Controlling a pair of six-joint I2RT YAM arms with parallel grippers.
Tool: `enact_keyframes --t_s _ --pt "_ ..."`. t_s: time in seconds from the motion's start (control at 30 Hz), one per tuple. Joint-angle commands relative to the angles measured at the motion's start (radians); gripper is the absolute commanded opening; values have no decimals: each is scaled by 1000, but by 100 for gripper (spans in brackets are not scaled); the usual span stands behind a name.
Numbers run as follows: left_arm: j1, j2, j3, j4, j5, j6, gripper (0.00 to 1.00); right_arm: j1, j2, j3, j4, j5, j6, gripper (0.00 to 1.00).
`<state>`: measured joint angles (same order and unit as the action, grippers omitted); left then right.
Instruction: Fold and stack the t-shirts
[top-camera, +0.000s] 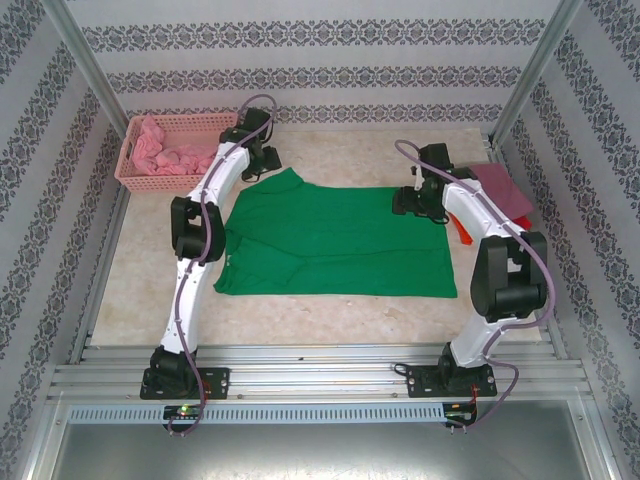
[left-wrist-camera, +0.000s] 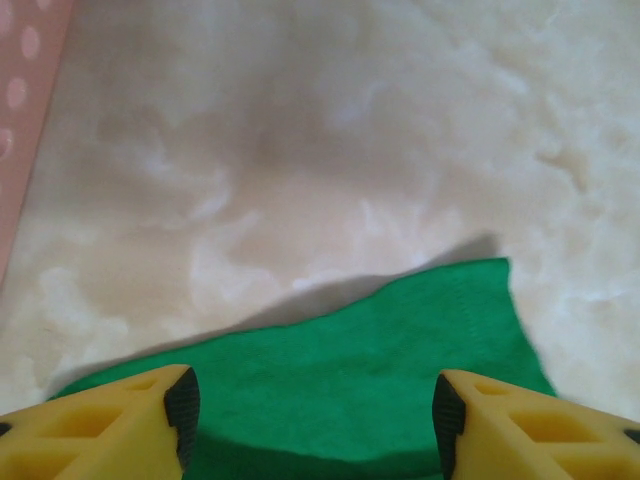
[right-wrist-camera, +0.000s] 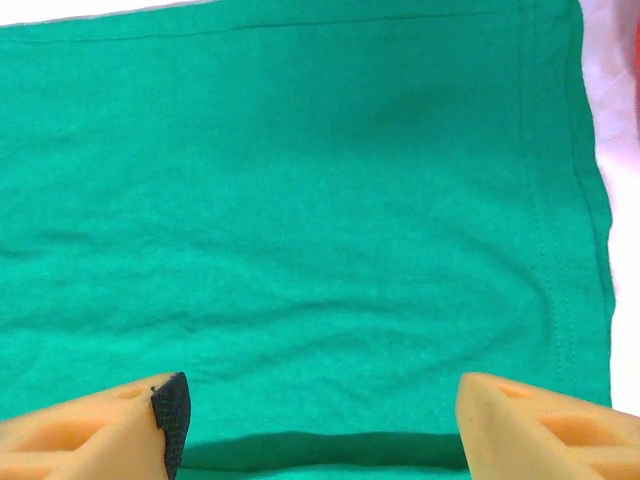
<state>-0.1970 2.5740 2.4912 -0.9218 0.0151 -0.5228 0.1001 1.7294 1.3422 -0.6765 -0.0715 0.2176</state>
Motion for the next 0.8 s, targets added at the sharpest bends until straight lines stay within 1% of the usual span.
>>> enact_keyframes --t_s 0.0,0.13,0.2,0.27,0.4,0.43,0.53,0.6,0.63,0.73,0.77 --pt "17 36 41 -98 7 149 63 -6 -44 -26 4 -4 21 71" --pt "18 80 76 -115 5 237 61 -6 -59 -47 9 1 26 71" --pt "20 103 106 -141 -21 250 61 -7 -60 -55 11 2 28 71" --pt "23 114 110 -137 -24 262 60 -7 -59 -61 12 3 31 71" --pt "35 139 115 -142 27 256 53 -7 -62 -73 17 5 35 71" --pt "39 144 115 -149 43 250 49 -8 -64 -74 17 10 36 71" --pt "41 158 114 -176 57 244 43 -11 -65 -78 17 13 38 71" --pt "40 164 113 -189 59 244 35 -14 -63 -78 19 12 41 71" --pt "40 166 112 -196 60 242 29 -14 -61 -77 21 11 42 71" --pt "39 166 109 -202 66 243 18 -21 -49 -71 27 2 54 71" --pt "40 166 109 -201 69 243 13 -24 -43 -67 31 0 60 70"
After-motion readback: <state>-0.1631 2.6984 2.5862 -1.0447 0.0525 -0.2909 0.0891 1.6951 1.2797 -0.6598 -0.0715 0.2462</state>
